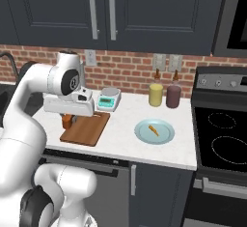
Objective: Pick up the knife from the drawer and place it on the cutting board. Then place the meat from the plate to the cutting board.
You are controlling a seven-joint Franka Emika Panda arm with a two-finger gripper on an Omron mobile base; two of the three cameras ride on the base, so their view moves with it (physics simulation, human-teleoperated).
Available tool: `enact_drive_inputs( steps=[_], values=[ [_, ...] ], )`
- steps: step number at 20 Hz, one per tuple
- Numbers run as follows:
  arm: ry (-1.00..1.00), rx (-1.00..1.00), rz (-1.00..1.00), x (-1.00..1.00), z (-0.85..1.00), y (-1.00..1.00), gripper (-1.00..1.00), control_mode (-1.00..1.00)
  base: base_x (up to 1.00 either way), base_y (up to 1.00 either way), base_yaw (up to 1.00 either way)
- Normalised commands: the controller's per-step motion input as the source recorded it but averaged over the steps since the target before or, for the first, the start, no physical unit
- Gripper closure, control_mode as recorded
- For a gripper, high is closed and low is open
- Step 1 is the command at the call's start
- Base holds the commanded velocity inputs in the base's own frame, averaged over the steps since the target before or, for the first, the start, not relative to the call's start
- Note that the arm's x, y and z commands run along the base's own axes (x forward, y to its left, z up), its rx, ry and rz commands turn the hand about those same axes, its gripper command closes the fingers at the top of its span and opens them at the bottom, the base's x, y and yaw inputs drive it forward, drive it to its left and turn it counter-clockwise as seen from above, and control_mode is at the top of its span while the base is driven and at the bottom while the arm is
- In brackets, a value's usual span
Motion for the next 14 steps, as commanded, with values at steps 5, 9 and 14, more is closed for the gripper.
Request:
enact_drive_inputs(
  steps=[5, 9, 14],
  values=[
    [0.00, 0.09, 0.00, 0.12, -0.04, -0.01, 1.00, -1.00, 0.00, 0.00, 0.00],
    [0.04, 0.14, 0.00, 0.53, -0.29, -0.12, 1.00, -1.00, 0.00, 0.00, 0.00],
    [0.08, 0.07, 0.00, 0.66, -0.38, -0.12, 1.00, -1.00, 0.00, 0.00, 0.00]
  ],
)
